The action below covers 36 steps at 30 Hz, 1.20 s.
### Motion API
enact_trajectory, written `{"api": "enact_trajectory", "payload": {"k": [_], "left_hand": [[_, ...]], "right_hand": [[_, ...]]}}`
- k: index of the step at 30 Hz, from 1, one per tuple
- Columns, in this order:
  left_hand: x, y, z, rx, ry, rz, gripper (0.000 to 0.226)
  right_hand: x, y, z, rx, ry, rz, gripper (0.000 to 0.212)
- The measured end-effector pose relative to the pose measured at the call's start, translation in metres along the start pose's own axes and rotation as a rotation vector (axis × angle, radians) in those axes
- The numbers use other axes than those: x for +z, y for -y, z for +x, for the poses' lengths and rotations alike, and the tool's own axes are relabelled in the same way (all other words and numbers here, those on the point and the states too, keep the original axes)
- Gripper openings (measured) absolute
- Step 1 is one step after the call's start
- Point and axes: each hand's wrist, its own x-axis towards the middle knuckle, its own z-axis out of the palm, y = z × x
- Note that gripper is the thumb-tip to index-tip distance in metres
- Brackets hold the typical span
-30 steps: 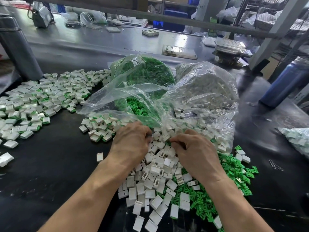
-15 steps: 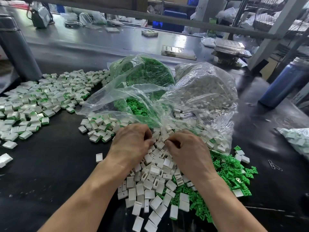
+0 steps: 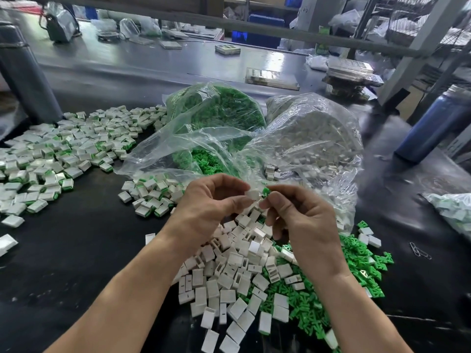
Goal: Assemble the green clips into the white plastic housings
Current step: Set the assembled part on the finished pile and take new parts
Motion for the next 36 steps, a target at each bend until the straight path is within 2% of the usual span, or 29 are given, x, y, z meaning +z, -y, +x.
{"api": "enact_trajectory", "payload": {"k": [5, 11, 16, 25, 36], "left_hand": [[-0.002, 0.001, 0.001, -0.002, 0.016, -0.147, 0.021], [0.002, 0.001, -0.001, 0.078, 0.022, -0.056, 0.019], [0.009, 0.002, -0.003, 0.124, 0.053, -0.078, 0.017], [0.011, 0.005, -0.002, 0.118, 0.036, -0.126, 0.014], [0.014, 0.008, -0.002, 0.167, -0.008, 0.126, 0.018]], "right_hand": [[0.002, 0.005, -0.005, -0.010, 0.010, 0.053, 0.011], [0.001, -0.001, -0.004, -0.056, 0.013, -0.022, 0.011], [0.003, -0.008, -0.004, -0.078, 0.058, -0.115, 0.007], [0.003, -0.007, -0.004, -0.060, 0.035, -0.064, 0.008], [0.003, -0.011, -0.003, -0.088, -0.020, -0.095, 0.010]]}}
